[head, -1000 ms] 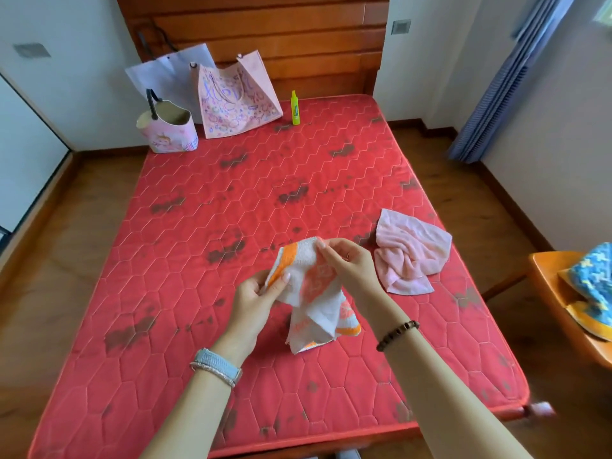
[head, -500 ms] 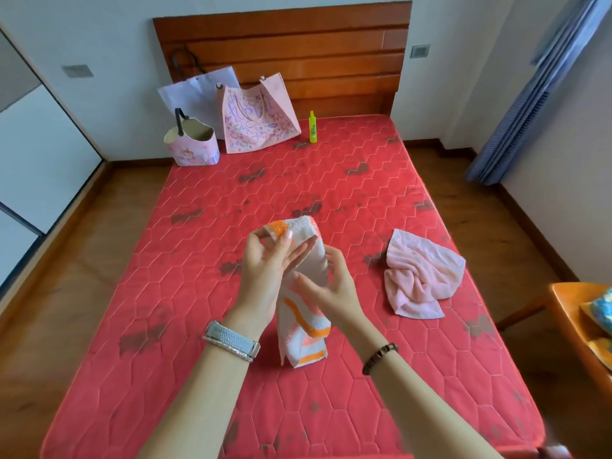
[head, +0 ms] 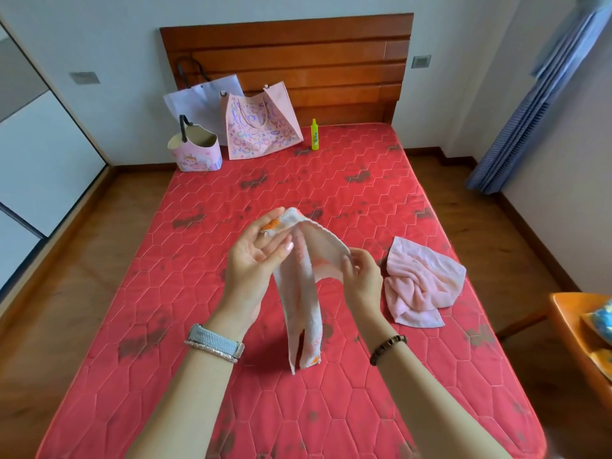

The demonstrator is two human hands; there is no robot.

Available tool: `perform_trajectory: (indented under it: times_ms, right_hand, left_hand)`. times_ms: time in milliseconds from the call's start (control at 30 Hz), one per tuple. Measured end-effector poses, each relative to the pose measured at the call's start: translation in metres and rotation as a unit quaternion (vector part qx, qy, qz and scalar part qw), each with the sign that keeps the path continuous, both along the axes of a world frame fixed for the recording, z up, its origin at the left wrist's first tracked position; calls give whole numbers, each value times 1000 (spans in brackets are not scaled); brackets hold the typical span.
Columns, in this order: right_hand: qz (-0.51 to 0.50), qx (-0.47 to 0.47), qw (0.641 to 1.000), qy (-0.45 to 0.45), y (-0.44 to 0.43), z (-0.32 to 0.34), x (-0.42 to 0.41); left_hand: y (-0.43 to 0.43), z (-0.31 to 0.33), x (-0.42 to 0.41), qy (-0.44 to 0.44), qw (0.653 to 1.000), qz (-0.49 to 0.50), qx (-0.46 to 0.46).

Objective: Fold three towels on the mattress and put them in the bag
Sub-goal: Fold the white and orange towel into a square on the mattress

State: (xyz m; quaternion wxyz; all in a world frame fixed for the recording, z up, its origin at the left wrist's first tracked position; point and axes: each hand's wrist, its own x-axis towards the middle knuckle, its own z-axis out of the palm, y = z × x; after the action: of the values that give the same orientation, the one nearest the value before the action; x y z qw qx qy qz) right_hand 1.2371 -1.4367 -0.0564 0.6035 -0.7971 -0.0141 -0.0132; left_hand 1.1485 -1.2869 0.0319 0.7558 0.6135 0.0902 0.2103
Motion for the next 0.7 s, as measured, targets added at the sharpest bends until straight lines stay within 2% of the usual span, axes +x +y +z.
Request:
perform_trajectory:
  times_ms: [267,367,567,633,700]
  right_hand:
    - [63,-82,995,7,-16,-1,27]
    - [110,-90,990,-21,-17,7,37]
    - [197,-198,953,-115,-12,26,64]
    - [188,-219,948,-134,-8,30,80]
    - [145,-203,959,-134,-6,39,95]
  left_hand:
    - [34,0,12,-20,994,107,7]
    - [48,-1,18,-16,990,138,13]
    - [85,-11,48,-5,985,169,22]
    - [94,-10,61,-16,986,165,19]
    - [100,0,72,-37,986,160,-27]
